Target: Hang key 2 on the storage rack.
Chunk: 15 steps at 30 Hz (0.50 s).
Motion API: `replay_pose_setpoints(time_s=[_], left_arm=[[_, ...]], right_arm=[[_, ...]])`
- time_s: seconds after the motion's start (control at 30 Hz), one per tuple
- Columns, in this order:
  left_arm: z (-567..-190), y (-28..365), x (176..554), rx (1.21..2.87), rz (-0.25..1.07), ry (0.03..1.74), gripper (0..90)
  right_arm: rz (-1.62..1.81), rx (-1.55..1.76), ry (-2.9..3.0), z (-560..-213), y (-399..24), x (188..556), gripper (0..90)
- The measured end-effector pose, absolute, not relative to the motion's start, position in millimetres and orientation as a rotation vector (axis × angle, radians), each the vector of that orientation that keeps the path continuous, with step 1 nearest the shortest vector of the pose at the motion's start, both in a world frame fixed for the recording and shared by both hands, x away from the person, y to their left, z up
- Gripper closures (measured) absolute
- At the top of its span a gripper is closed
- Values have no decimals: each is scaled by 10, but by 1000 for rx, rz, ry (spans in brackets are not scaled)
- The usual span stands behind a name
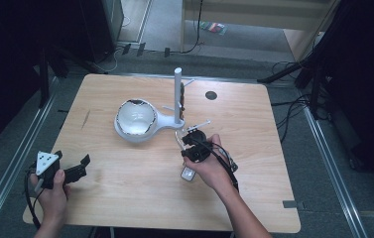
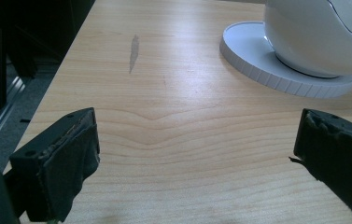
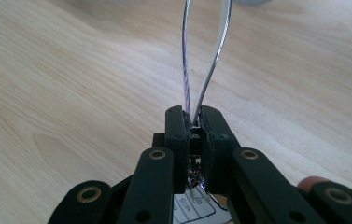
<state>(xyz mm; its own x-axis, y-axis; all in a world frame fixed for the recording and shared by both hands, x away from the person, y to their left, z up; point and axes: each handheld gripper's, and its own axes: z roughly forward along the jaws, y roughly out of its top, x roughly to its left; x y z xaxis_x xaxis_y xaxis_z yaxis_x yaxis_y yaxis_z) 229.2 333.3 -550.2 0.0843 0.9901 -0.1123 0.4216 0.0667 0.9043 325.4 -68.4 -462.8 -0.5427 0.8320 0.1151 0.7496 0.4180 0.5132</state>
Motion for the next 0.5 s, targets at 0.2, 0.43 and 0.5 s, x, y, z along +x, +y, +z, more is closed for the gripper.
replay_pose_setpoints(time_s=[0.2,0.43,0.5], left_arm=[[-5501,3333,2293,1492,823,1474,6],[-5502,3335,2292,1490,823,1474,5],[-5502,3334,2292,1490,824,1474,6]], right_arm=[[866,1388,2435,-4515,-713,3249,835],[919,1368,2365,-4425,-704,3246,835],[926,1358,2346,-4405,-698,3244,835]])
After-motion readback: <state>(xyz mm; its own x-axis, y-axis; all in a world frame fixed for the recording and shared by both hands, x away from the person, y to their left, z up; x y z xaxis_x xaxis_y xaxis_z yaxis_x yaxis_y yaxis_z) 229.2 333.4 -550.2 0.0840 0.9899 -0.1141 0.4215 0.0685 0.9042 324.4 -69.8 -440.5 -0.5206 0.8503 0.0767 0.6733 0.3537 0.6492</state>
